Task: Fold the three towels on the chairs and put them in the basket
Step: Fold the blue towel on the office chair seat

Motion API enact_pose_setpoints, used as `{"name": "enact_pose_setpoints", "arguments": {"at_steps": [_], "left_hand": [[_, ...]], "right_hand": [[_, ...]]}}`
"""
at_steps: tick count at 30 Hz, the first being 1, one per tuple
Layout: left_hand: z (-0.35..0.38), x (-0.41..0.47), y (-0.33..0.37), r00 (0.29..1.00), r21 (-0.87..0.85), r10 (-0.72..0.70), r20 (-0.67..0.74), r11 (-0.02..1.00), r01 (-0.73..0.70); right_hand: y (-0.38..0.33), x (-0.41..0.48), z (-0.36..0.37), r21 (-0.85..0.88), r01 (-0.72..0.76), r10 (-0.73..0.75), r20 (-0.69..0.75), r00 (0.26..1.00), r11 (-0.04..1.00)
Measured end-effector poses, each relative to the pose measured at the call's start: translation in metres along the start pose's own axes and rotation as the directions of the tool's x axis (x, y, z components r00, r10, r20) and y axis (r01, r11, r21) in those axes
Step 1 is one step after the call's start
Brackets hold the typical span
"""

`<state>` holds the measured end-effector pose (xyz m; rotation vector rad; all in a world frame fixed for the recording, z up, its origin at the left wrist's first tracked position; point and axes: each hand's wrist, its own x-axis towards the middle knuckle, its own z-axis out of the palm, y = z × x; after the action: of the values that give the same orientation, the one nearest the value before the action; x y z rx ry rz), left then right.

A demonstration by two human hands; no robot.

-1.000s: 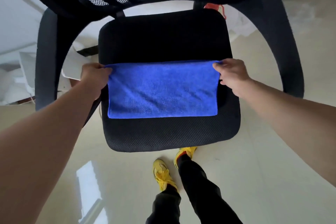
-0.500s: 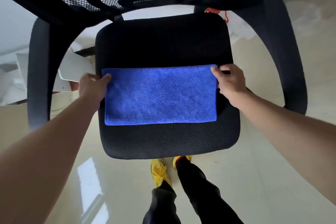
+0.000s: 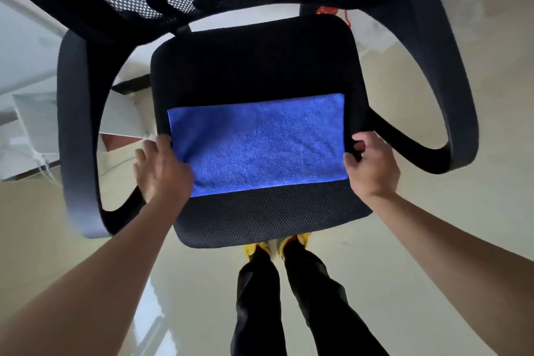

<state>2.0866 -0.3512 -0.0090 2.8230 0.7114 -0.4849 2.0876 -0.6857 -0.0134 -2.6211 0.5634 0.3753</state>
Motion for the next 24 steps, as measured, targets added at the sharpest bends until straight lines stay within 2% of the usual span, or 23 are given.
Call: {"name": "enact_pose_setpoints", "arguments": {"at_steps": [1, 3, 5, 7, 8, 11, 13, 16, 19, 21, 24], "left_hand": [[-0.001, 0.001, 0.003, 0.987, 0.025, 0.140, -0.081, 0.990, -0.138], [0.005, 0.006, 0.013, 0.889, 0.081, 0.435, -0.146, 0.900, -0.427], [0.030, 0.020, 0.022, 0.798, 0.136, 0.598, -0.076, 0.799, -0.585], [0.044, 0.028, 0.035, 0.784, 0.139, 0.619, 0.043, 0.773, -0.619], [0.046, 0.031, 0.038, 0.798, 0.140, 0.598, 0.072, 0.786, -0.602], [0.050, 0.042, 0.029, 0.828, 0.189, 0.560, 0.034, 0.810, -0.555], [0.055, 0.049, 0.016, 0.841, 0.232, 0.540, 0.031, 0.814, -0.532], [0.053, 0.049, 0.007, 0.883, 0.227, 0.470, -0.007, 0.861, -0.456], [0.050, 0.033, 0.014, 0.889, 0.186, 0.454, -0.062, 0.880, -0.437], [0.056, 0.013, 0.016, 0.859, 0.177, 0.507, -0.073, 0.854, -0.489], [0.070, -0.015, -0.002, 0.848, 0.185, 0.525, -0.067, 0.842, -0.507]], "right_hand": [[-0.011, -0.002, 0.002, -0.008, 0.141, -0.141, -0.073, 0.987, 0.990], [-0.038, -0.005, 0.020, -0.026, 0.412, -0.412, -0.109, 0.904, 0.911], [-0.068, 0.003, 0.062, -0.059, 0.554, -0.557, -0.043, 0.830, 0.830], [-0.094, 0.011, 0.090, -0.106, 0.601, -0.600, 0.052, 0.799, 0.792], [-0.102, 0.014, 0.096, -0.142, 0.621, -0.615, 0.087, 0.784, 0.771], [-0.091, 0.033, 0.094, -0.281, 0.678, -0.665, 0.155, 0.730, 0.679], [-0.061, 0.052, 0.086, -0.357, 0.671, -0.663, 0.165, 0.730, 0.650], [-0.028, 0.073, 0.067, -0.426, 0.563, -0.568, 0.129, 0.813, 0.709], [-0.040, 0.064, 0.060, -0.389, 0.428, -0.456, 0.024, 0.890, 0.816], [-0.053, 0.038, 0.069, -0.340, 0.480, -0.510, 0.002, 0.860, 0.809], [-0.044, -0.005, 0.088, -0.325, 0.595, -0.599, 0.101, 0.795, 0.735]]}}
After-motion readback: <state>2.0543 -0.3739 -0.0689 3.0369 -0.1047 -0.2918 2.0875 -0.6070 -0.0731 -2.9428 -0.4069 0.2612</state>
